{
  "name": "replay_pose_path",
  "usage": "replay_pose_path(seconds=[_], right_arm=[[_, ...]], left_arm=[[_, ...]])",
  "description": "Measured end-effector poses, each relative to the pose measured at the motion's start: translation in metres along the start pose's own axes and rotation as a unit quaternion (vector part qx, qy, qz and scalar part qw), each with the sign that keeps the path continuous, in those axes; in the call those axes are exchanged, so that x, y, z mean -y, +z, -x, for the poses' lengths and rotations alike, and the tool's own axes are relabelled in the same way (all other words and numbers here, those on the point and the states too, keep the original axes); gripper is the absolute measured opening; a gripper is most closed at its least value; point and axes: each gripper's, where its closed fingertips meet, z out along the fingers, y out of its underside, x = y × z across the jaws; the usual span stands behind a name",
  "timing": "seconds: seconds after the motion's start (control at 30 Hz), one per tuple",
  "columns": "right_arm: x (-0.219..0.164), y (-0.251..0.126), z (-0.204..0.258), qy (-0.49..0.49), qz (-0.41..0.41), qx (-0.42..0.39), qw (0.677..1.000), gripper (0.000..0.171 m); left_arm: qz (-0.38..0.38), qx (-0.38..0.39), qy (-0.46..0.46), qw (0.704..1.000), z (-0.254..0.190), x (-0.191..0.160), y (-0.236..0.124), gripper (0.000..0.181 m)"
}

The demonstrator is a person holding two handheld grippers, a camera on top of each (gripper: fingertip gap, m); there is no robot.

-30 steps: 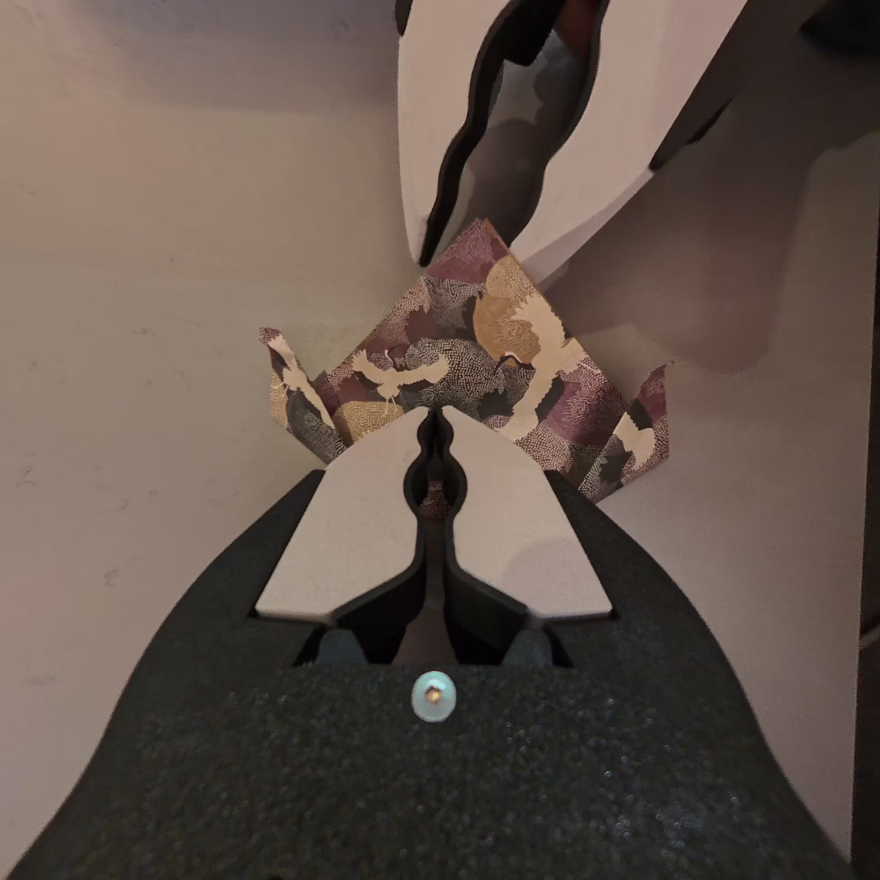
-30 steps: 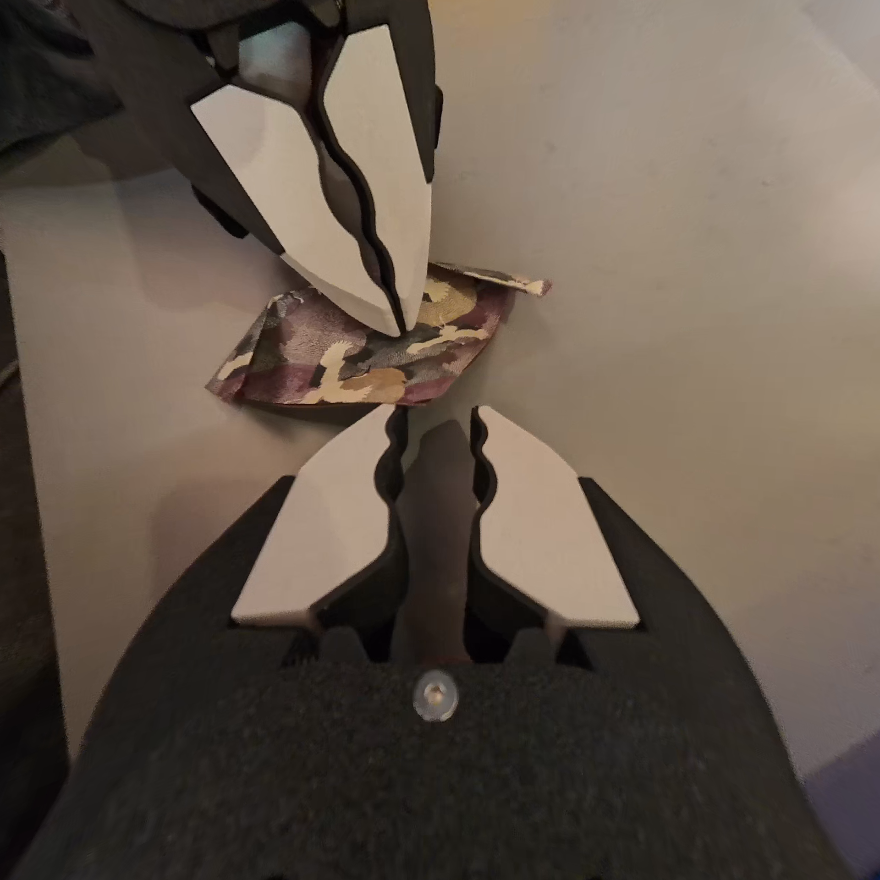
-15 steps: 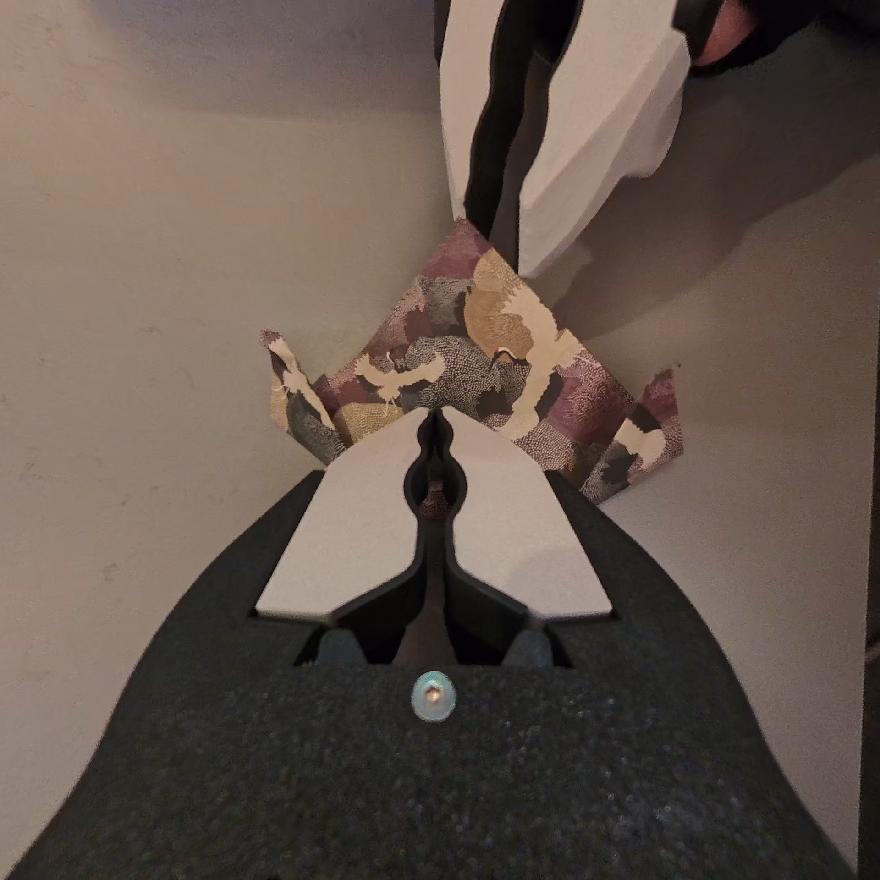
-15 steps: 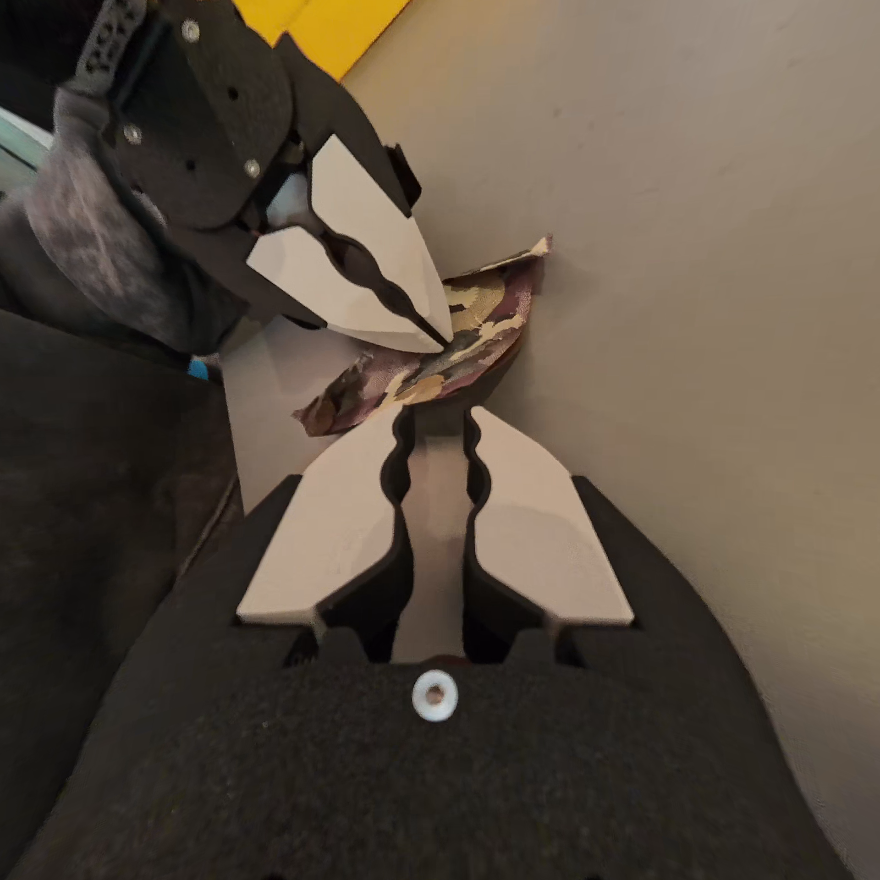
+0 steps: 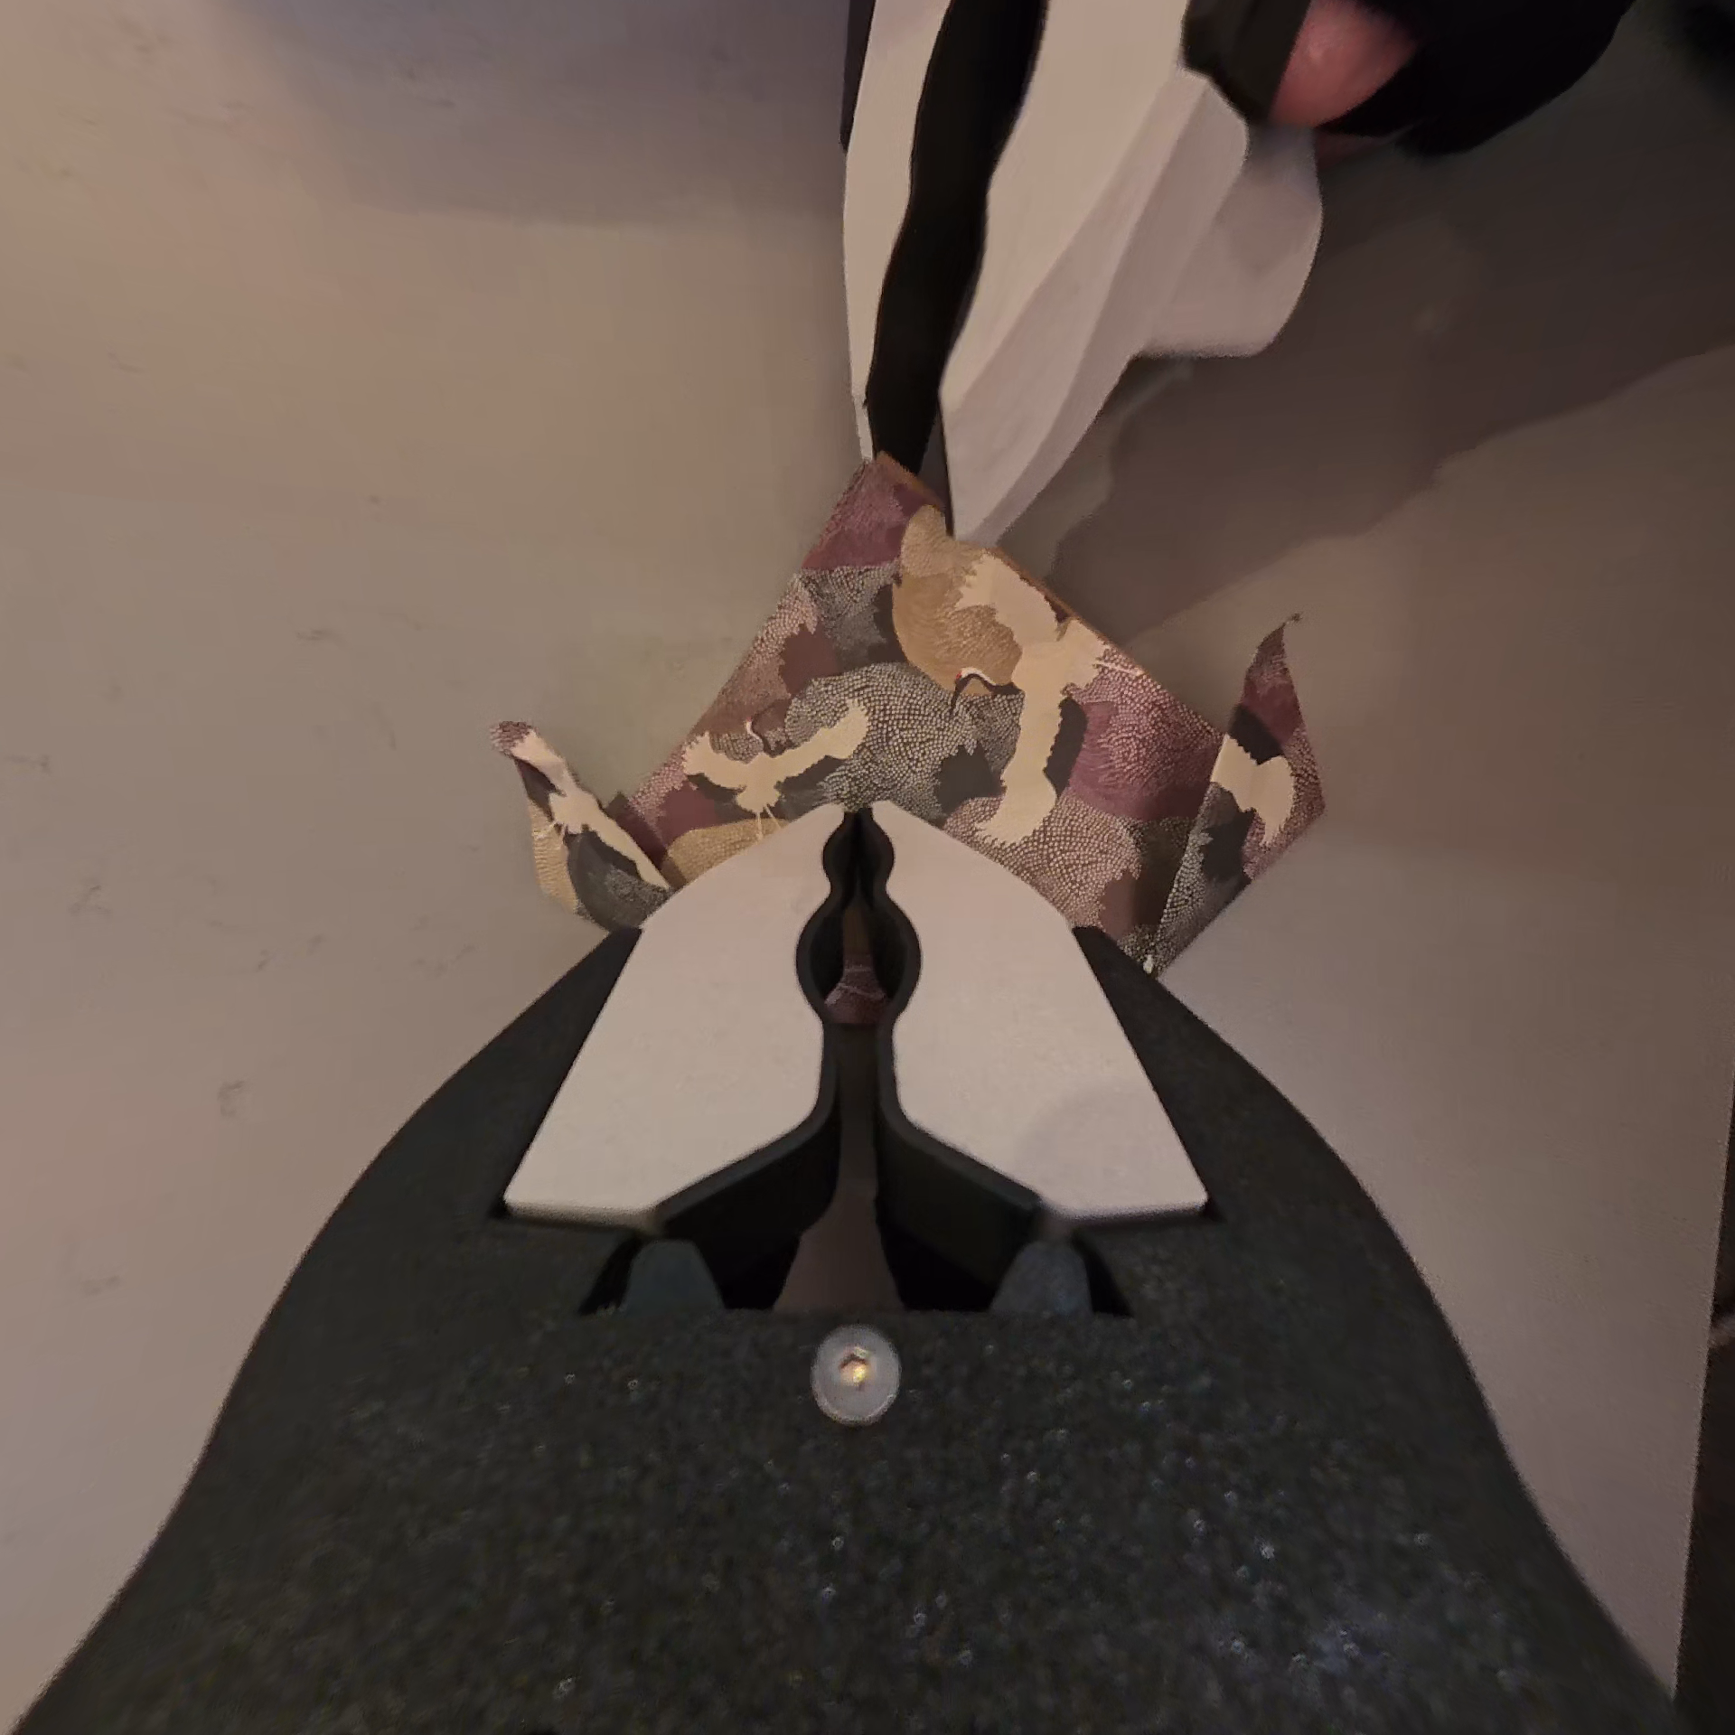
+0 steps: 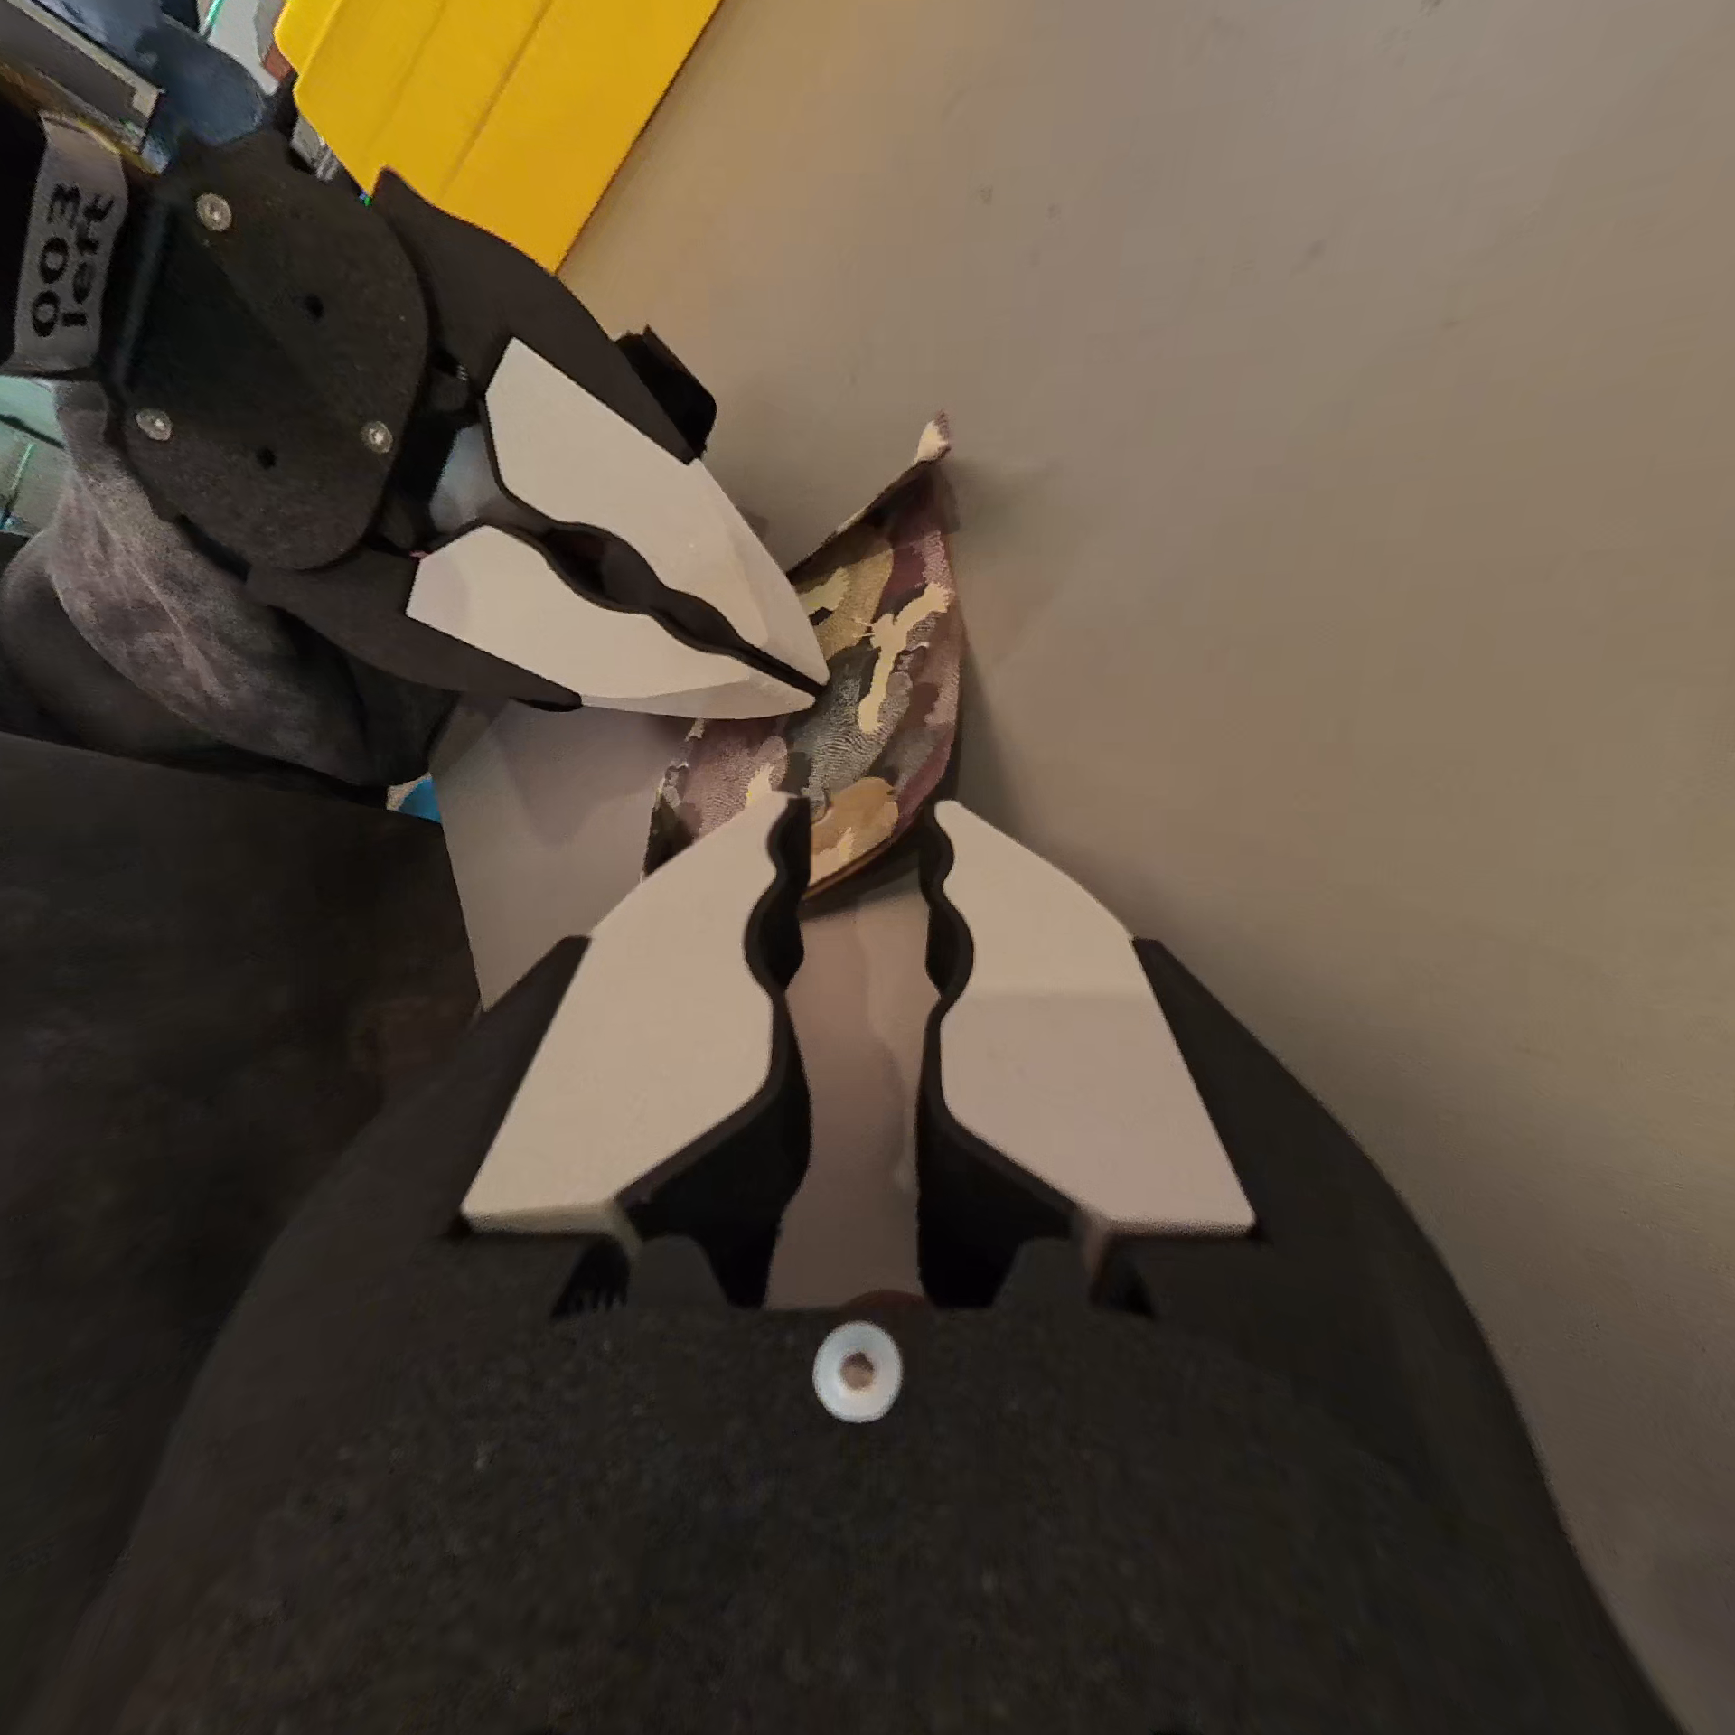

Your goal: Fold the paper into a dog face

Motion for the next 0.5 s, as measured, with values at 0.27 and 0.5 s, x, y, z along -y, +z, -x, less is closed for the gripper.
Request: replay_pose_path(seconds=[0.27, 0.5], right_arm=[[0.004, 0.0, -0.009, 0.007, -0.001, -0.027, 1.0, 0.013], [-0.004, 0.001, -0.014, 0.002, 0.028, -0.053, 0.998, 0.0]], left_arm=[[0.0, 0.003, 0.002, 1.0, 0.0, 0.0, 0.0, 0.0], [-0.001, -0.001, 0.0, 1.0, -0.001, 0.0, 0.0, 0.0]])
